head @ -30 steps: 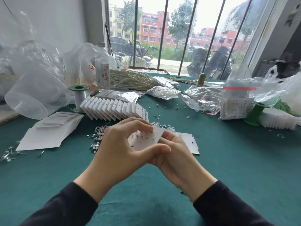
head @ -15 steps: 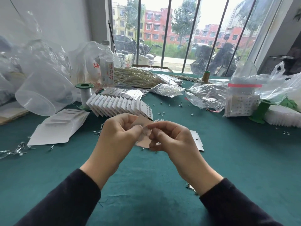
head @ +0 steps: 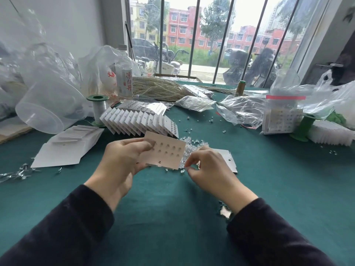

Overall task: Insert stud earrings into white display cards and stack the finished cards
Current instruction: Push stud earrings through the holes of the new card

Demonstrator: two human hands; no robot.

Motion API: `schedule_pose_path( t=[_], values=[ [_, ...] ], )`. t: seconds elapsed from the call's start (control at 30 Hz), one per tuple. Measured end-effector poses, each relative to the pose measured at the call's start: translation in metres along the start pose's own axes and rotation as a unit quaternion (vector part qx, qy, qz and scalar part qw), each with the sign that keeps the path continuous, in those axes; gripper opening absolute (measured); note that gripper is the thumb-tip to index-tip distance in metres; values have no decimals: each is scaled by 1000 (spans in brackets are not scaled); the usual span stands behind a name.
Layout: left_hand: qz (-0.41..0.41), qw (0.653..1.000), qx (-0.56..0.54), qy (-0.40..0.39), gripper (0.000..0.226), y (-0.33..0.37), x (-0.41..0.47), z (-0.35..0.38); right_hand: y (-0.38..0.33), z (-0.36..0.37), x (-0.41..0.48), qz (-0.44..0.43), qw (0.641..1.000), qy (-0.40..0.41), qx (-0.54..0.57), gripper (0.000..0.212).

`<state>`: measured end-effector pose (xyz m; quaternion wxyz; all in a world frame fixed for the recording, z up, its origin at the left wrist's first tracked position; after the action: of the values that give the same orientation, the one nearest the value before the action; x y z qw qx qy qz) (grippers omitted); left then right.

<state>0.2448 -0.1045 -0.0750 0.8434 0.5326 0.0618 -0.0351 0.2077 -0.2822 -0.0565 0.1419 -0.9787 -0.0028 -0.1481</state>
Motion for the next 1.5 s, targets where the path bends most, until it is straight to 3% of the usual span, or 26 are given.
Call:
schedule_pose_path(
  t=[0.37,0.43,0.53,0.63,0.73,0.83,1.03,1.2,1.5],
  values=[
    [-76,996,-41,4,6,-14,5,-3,-1,5,4,-4,999,15,-36,11],
    [-81,997,-14,6,10,-18,7,-3,5,-3,5,18,998,56,-36,10],
    [-82,997,2,0,5,-25,5,2,3,-39,-3,29,979,195,49,8],
    [-75,997,-9,-13,4,-29,1,9,-30,-60,-19,-69,951,284,99,5],
    [-64,997,0,-32,11,-33,-1,16,-58,-49,-26,-137,951,269,74,4],
    [-61,997,15,-44,15,-35,-1,18,-64,-40,-22,-152,955,253,20,6],
    [-62,997,33,-27,17,-40,1,14,-63,-24,-17,-145,966,214,-1,8],
    [-67,997,31,-23,18,-41,1,14,-53,-25,-14,-112,968,221,47,5],
    [-58,997,49,-27,8,-40,-2,17,-50,-19,-17,-79,970,226,37,9]
  ],
)
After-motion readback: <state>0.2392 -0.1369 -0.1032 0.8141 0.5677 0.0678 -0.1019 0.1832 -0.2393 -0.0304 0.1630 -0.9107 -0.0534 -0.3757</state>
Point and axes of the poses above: each hand's wrist, its own x-axis towards the middle knuckle, its own z-axis out of the palm, y = z × x, the point moved 9 cm from there along x, towards the middle knuckle, and after that the axes turned 12 degrees about -x, right-handed, at the moved point
